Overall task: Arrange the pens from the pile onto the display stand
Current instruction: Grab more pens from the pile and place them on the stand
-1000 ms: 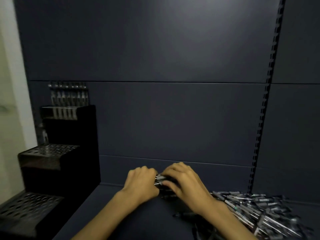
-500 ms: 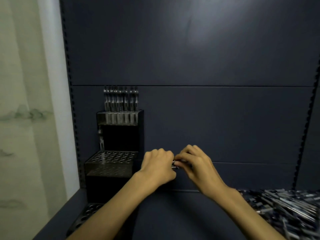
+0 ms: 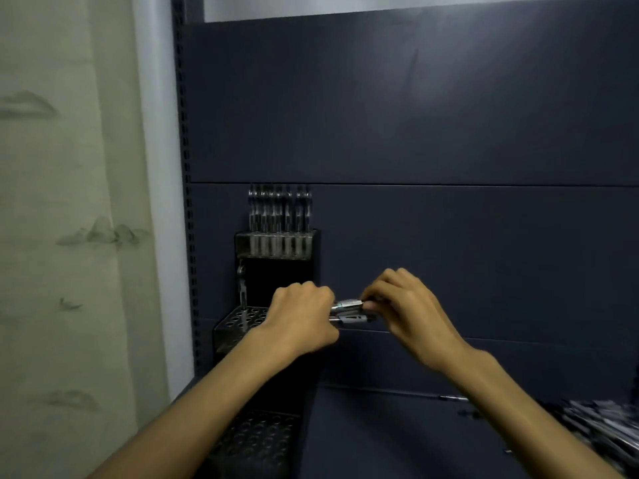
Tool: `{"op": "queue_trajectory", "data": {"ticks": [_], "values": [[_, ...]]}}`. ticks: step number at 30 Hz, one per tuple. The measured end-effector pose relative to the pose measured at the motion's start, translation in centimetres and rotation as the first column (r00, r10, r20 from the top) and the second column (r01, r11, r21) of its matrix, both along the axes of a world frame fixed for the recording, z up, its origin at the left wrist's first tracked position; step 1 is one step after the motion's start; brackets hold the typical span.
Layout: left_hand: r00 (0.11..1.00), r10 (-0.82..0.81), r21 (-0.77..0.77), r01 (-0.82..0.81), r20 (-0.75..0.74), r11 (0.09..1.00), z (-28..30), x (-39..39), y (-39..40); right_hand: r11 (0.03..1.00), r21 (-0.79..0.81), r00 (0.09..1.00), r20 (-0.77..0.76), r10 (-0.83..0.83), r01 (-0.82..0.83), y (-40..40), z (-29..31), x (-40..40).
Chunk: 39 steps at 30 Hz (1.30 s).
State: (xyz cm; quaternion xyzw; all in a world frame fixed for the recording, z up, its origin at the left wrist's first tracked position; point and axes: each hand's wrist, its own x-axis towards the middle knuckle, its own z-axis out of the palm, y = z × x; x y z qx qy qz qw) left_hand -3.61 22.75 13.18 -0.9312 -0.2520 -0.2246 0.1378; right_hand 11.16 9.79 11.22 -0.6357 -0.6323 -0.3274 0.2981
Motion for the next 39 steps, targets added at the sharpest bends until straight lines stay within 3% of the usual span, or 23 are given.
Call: {"op": "queue_trajectory", "data": {"ticks": [9, 15, 21, 23, 25, 28, 31, 34, 39], "values": [[0.994, -0.076, -0.032, 0.078, 0.08, 0.996, 0.5, -6.0, 7.0, 0.997, -0.039, 0.969, 0.243, -0.049, 0.06, 5.2, 1.6, -5.7], [0.988, -0.123, -0.014, 0.125, 0.094, 0.992, 1.5, -9.1, 11.8, 0.979, -0.047, 0.855, 0.496, -0.148, 0.196, 9.1, 3.7, -10.0], [0.987, -0.113, -0.032, 0.117, 0.117, 0.993, 1.9, -10.2, 14.1, 0.96, -0.024, 0.814, 0.536, -0.224, 0.281, 10.4, 5.0, -10.4], [0.986, -0.1, -0.045, 0.107, 0.136, 0.993, 2.0, -10.6, 14.9, 0.948, 0.041, 0.822, 0.487, -0.295, 0.315, 10.3, 5.9, -9.3], [0.982, -0.086, -0.068, 0.099, 0.168, 0.993, 2.2, -10.9, 15.5, 0.948, 0.102, 0.891, 0.323, -0.318, 0.301, 10.5, 7.0, -8.3], [0.981, -0.069, -0.067, 0.083, 0.182, 0.994, 2.4, -11.1, 15.8, 0.964, 0.213, 0.986, -0.087, -0.142, 0.157, 11.5, 8.9, -7.7], [0.98, -0.065, -0.061, 0.078, 0.19, 0.995, 2.6, -11.1, 15.7, 0.954, 0.267, 0.937, -0.346, -0.038, 0.138, 13.6, 10.9, -7.4], [0.979, -0.056, -0.061, 0.07, 0.196, 0.996, 2.6, -10.8, 15.4, 0.96, 0.247, 0.908, -0.418, -0.019, 0.134, 16.1, 12.0, -6.7], [0.979, -0.066, -0.062, 0.079, 0.193, 0.995, 2.4, -10.5, 14.9, 0.963, 0.184, 0.915, -0.386, -0.114, 0.198, 17.9, 12.1, -5.7]]}}
